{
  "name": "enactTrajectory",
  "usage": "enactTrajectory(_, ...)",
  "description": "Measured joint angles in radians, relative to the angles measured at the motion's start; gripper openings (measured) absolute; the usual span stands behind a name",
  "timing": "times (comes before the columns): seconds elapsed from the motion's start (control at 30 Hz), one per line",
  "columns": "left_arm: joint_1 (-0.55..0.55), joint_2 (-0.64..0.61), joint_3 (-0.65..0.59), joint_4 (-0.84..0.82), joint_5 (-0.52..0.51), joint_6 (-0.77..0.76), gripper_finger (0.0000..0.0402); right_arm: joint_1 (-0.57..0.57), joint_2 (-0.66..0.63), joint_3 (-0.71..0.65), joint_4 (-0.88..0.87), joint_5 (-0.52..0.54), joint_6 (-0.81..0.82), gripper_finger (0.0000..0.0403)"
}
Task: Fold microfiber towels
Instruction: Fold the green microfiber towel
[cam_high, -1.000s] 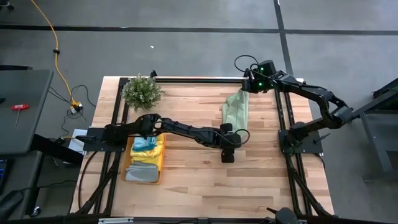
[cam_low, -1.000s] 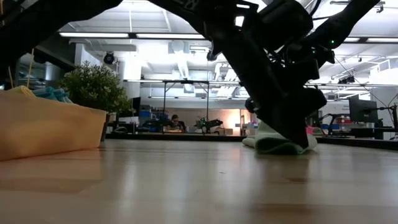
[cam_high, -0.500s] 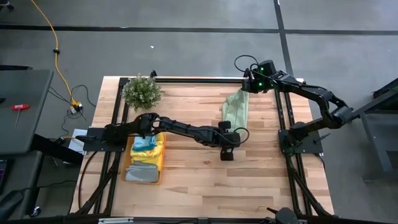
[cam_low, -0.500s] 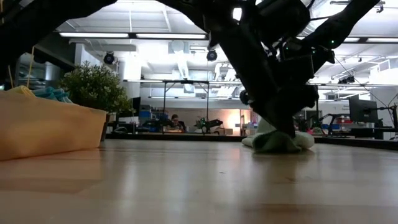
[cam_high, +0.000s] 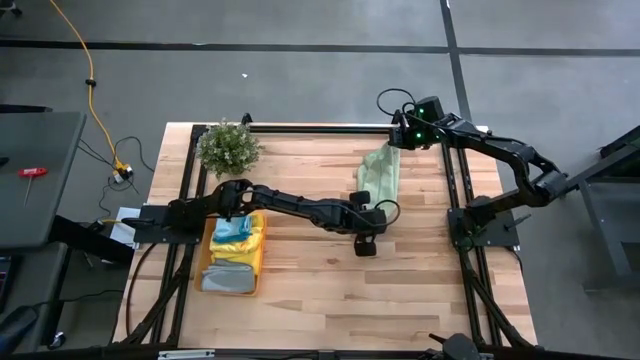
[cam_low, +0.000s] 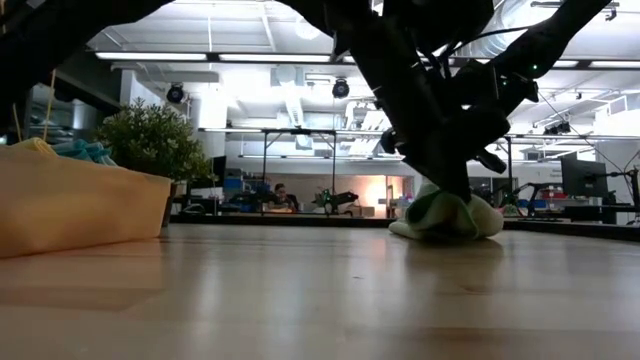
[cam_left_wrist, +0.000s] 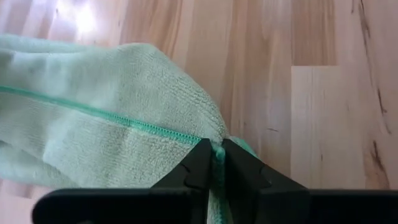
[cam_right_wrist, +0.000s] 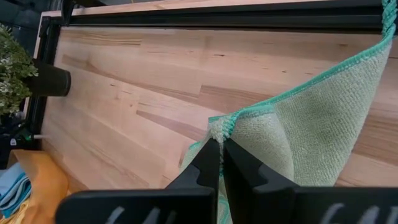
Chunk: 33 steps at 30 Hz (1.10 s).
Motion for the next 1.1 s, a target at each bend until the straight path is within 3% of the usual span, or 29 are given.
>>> enactTrajectory(0.7, 0.005, 0.011, 0.000, -0.028, 0.062, -0.022, 0.0119, 0.000, 0.000, 0.000, 0.000, 0.000, 0.000, 0.0000)
enactTrajectory(0.93, 0.005, 0.031, -0.001, -0.060, 0.056, -0.026, 0.0109, 0.000, 0.000, 0.000, 0.000, 0.001, 0.000, 0.0000)
enactTrajectory(1.1, 0.005, 0.025, -0.001, -0.030, 0.037, -0.030, 0.0065, 0.000, 0.000, 0.000, 0.000, 0.001, -0.005, 0.0000)
